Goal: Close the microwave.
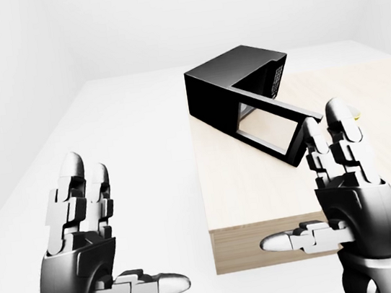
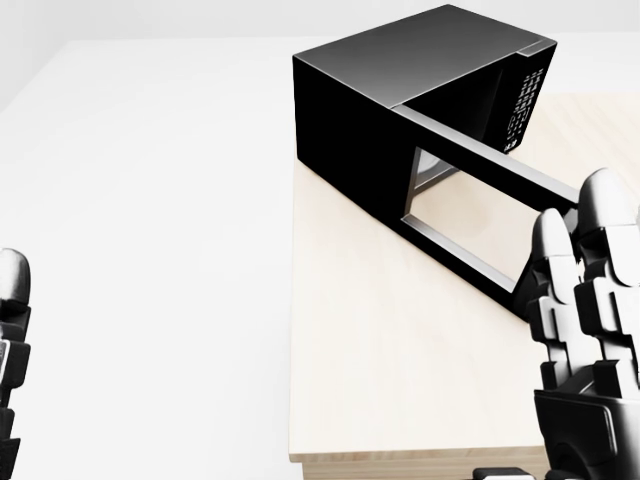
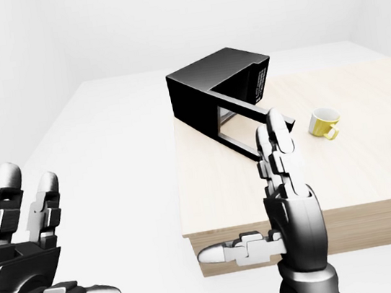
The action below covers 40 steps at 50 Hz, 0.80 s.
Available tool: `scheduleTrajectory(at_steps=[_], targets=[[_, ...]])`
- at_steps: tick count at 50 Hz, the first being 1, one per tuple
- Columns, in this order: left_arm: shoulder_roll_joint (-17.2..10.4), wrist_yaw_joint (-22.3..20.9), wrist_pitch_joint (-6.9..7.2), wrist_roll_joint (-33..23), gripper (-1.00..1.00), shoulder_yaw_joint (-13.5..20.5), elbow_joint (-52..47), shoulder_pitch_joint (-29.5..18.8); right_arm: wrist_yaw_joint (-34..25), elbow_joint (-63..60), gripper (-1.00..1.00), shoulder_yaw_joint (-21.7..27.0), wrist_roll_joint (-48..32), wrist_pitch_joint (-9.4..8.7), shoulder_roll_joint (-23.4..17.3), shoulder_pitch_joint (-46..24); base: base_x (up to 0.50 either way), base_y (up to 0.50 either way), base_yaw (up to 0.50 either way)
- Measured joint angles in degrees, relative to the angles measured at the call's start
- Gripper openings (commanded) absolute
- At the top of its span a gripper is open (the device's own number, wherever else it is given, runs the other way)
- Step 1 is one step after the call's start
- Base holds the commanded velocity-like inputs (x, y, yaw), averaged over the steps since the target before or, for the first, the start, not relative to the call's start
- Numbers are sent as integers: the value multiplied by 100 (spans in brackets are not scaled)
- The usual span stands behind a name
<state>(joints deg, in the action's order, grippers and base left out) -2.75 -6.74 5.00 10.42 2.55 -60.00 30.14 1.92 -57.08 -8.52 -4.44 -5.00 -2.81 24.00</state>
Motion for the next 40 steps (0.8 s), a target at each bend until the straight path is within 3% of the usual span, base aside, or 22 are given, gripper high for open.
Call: scheduleTrajectory(at_steps=[10, 34, 40], targets=[[-195, 212, 0, 126, 100, -43, 2, 10, 10, -33, 100, -14, -7, 0, -9, 5, 50, 0, 0], [-306, 336, 0, 168, 100, -109, 3, 49, 42, -7, 100, -52, -66, 0, -30, 0, 50, -1, 0], [-272, 273, 0, 190, 100, -102, 3, 78, 46, 0, 100, -59, -69, 0, -35, 22, 0, 0, 0]])
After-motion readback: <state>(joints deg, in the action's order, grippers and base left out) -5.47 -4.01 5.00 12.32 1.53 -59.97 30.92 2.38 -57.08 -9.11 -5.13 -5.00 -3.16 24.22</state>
